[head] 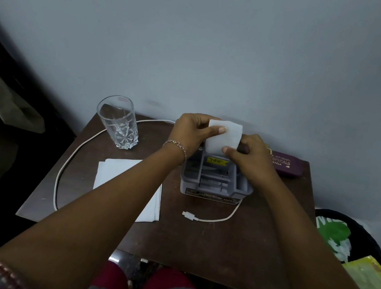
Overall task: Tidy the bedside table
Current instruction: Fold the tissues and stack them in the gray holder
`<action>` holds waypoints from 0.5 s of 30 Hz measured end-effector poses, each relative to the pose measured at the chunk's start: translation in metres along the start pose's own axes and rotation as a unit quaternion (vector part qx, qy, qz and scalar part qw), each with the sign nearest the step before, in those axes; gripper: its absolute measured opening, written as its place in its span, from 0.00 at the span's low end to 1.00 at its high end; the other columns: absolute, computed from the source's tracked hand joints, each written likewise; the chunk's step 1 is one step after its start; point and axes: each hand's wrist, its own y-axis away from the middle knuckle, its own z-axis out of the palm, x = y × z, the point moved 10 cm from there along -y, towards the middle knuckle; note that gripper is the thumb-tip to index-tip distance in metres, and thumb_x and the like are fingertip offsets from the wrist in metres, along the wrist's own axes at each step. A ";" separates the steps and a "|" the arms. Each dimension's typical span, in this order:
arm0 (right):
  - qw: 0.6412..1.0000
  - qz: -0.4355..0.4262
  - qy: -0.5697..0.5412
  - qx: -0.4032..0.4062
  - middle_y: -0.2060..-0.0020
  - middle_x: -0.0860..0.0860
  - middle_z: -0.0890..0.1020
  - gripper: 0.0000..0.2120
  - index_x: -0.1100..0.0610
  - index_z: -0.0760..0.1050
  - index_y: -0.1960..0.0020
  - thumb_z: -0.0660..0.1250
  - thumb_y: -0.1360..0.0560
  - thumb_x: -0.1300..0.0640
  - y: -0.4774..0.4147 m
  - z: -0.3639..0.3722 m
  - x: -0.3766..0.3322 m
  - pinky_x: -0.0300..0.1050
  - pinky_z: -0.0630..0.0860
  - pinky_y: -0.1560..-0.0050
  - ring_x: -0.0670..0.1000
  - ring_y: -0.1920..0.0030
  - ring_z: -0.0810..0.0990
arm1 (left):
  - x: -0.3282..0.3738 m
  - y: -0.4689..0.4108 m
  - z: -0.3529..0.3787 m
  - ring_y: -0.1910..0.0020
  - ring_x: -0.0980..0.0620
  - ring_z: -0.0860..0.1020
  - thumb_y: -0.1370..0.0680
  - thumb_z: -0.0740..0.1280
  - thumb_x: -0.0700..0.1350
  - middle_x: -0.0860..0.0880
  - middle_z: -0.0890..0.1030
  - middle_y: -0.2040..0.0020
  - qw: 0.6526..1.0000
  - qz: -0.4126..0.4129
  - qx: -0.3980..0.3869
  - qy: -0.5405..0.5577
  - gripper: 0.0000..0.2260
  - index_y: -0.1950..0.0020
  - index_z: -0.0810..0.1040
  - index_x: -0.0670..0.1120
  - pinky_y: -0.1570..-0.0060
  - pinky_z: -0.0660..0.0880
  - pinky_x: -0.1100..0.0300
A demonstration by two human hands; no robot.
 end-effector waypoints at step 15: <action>0.997 0.004 0.035 0.062 0.48 0.53 0.76 0.19 0.52 0.78 0.47 0.68 0.33 0.43 0.006 -0.001 0.011 0.59 0.76 0.48 0.57 0.46 0.76 | 0.003 -0.001 -0.006 0.48 0.48 0.80 0.30 0.73 0.44 0.45 0.84 0.49 0.993 0.019 -0.001 -0.120 0.13 0.47 0.82 0.43 0.49 0.79 0.53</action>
